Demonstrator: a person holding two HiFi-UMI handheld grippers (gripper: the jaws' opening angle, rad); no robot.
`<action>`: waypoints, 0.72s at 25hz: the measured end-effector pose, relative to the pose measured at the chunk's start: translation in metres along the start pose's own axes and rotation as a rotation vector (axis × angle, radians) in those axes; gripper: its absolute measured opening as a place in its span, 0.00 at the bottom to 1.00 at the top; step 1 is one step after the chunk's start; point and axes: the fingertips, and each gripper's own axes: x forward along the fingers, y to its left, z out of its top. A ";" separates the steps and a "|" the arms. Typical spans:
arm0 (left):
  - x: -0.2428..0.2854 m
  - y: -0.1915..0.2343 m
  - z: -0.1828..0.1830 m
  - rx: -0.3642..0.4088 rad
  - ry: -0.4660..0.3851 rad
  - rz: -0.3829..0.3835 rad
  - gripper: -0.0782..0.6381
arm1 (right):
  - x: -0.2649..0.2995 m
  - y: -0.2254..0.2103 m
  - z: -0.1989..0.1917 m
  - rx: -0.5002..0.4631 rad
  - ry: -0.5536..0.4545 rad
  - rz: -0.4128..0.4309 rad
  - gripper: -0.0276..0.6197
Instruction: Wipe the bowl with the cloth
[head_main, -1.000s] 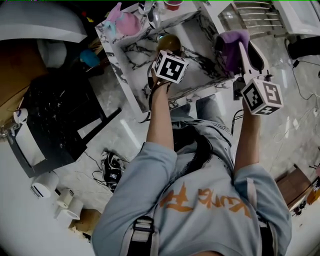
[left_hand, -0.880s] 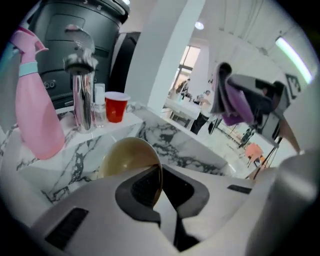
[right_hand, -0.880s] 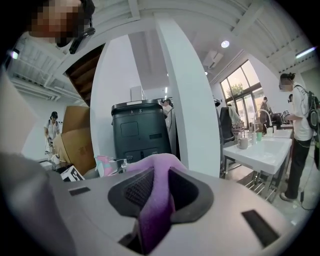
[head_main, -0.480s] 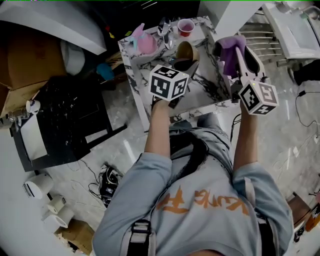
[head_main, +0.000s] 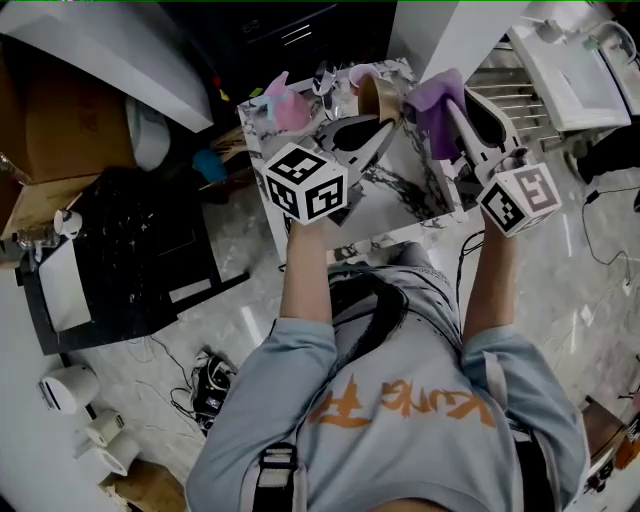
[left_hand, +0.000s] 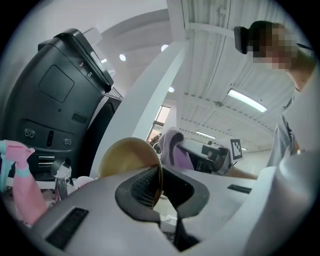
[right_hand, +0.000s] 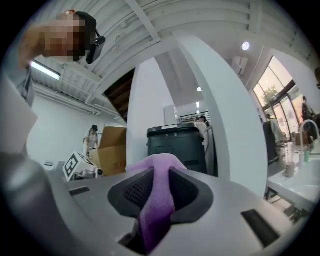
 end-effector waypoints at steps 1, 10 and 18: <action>-0.001 -0.001 0.004 0.009 -0.006 -0.002 0.15 | 0.002 0.011 0.004 -0.023 0.003 0.060 0.20; -0.013 -0.027 0.013 0.188 0.014 -0.089 0.15 | 0.027 0.068 0.005 -0.178 0.070 0.262 0.20; -0.033 -0.048 0.013 0.262 0.069 -0.172 0.16 | 0.038 0.082 0.013 -0.194 0.047 0.295 0.20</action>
